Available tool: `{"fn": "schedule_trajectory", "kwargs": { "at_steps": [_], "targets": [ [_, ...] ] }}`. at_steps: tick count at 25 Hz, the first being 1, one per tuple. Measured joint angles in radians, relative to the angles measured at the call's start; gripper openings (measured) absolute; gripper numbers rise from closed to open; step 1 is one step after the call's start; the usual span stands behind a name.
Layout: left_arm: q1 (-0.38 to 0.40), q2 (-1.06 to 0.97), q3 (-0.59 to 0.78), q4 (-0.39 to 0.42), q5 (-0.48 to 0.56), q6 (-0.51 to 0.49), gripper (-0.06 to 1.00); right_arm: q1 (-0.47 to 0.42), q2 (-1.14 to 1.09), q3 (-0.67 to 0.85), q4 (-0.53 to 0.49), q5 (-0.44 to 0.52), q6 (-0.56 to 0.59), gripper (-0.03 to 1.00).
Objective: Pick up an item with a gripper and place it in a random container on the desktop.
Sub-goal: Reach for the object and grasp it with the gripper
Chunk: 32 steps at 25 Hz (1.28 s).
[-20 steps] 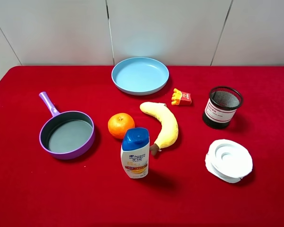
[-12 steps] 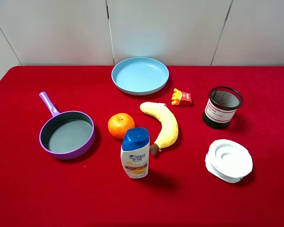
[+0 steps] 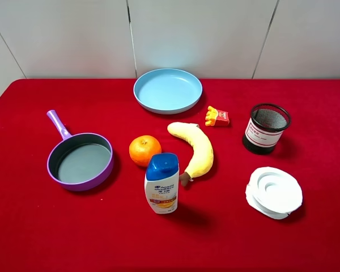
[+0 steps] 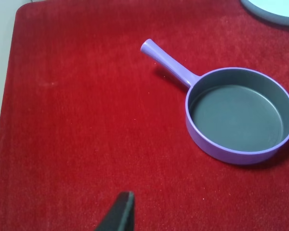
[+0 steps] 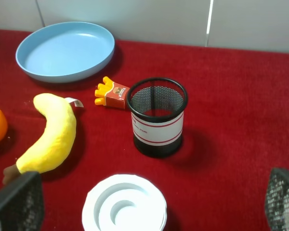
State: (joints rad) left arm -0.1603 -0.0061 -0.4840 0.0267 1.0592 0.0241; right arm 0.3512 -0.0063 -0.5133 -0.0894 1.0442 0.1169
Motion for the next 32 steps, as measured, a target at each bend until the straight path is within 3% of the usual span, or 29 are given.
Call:
{"fn": "schedule_trajectory", "kwargs": {
  "at_steps": [32],
  "targets": [
    [0.0, 0.0, 0.0, 0.0, 0.0, 0.0, 0.99, 0.0, 0.0, 0.0, 0.007, -0.003, 0.0, 0.69]
  ]
}}
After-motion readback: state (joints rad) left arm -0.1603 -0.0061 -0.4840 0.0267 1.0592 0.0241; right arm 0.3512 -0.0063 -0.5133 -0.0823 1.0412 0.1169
